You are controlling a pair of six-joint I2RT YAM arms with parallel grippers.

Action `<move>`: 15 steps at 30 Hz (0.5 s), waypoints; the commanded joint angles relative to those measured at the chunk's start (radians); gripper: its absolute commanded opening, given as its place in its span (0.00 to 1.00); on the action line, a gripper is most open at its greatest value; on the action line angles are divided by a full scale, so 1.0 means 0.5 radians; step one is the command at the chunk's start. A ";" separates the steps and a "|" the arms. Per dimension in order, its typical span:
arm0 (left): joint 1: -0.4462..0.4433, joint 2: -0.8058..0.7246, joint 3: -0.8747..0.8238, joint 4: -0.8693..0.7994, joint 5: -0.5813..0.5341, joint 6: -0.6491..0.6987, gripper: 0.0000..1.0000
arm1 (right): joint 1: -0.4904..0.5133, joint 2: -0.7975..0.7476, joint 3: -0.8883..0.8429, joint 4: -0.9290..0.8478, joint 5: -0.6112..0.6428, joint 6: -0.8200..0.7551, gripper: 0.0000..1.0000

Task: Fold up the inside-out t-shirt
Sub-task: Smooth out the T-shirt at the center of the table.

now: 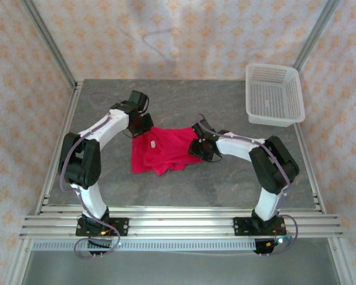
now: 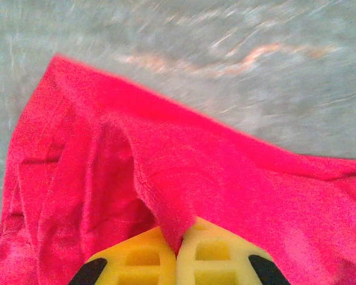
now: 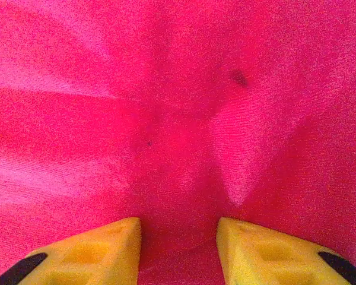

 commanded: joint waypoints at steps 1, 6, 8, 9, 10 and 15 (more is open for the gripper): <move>0.018 -0.133 0.134 -0.148 -0.045 0.066 0.00 | -0.001 0.037 -0.114 -0.089 0.061 0.037 0.40; 0.042 -0.132 0.010 -0.186 -0.131 0.114 0.00 | -0.001 0.014 -0.090 -0.082 0.045 0.038 0.40; 0.069 -0.149 -0.134 -0.135 -0.136 0.114 0.00 | -0.001 0.021 -0.072 -0.094 0.040 0.028 0.40; 0.083 -0.163 -0.204 -0.105 -0.149 0.115 0.00 | -0.001 0.026 -0.068 -0.099 0.039 0.025 0.40; 0.098 -0.177 -0.274 -0.074 -0.167 0.116 0.00 | -0.001 0.037 -0.062 -0.101 0.038 0.020 0.40; 0.178 -0.178 -0.435 -0.025 -0.257 0.116 0.56 | -0.001 0.067 -0.046 -0.090 0.001 0.021 0.40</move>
